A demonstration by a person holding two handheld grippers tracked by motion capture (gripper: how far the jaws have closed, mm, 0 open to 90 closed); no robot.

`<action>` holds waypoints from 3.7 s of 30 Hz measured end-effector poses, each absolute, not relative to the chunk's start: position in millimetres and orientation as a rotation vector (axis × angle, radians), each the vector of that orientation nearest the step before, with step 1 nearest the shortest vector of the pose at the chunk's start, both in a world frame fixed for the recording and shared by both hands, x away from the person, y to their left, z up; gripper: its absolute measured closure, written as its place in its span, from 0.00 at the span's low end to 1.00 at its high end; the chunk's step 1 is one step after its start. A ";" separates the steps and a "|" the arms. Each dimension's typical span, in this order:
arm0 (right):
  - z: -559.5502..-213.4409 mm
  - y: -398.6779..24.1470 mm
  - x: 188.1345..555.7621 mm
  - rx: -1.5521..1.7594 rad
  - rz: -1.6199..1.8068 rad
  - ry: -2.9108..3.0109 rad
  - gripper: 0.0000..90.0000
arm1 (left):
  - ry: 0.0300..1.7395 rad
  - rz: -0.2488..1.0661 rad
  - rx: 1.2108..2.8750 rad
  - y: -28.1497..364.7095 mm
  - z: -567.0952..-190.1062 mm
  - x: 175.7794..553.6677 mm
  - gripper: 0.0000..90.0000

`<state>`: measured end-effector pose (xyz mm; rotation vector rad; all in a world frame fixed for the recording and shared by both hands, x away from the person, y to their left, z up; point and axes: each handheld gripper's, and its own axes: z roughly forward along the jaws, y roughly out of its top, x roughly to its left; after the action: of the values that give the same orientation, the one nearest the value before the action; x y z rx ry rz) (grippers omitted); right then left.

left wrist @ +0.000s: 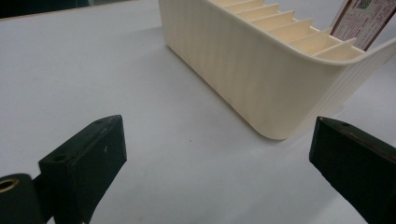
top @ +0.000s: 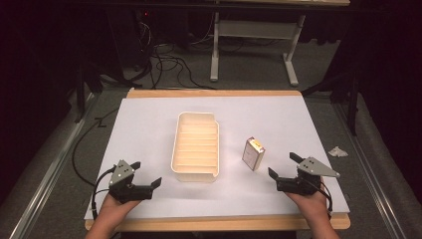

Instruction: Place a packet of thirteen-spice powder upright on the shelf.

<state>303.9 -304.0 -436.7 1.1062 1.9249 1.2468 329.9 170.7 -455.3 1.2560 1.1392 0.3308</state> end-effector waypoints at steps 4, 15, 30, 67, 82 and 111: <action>-438.3 -307.0 304.4 1.119 1.249 1.929 0.07 | 1.143 0.329 1.254 169.9 -455.9 331.5 0.05; -438.6 -309.8 306.0 1.135 1.259 1.927 0.07 | 1.139 0.330 1.261 169.9 -455.7 330.6 0.05; -431.5 -285.8 315.3 1.097 1.330 1.961 0.06 | 1.142 0.328 1.247 173.3 -454.1 329.8 0.05; -442.8 -252.9 357.9 1.163 1.343 1.983 0.36 | 1.140 0.333 1.269 171.2 -457.3 329.1 0.05; -437.7 -256.7 351.7 1.110 1.363 1.944 0.75 | 1.145 0.326 1.265 170.8 -457.6 329.1 0.05; -419.7 -269.4 344.7 1.023 1.396 1.968 0.76 | 1.143 0.332 1.248 177.3 -454.2 328.5 0.05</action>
<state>344.7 -269.4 -419.7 1.0234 1.9679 1.3962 328.5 177.3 -454.2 1.2484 1.1429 0.3321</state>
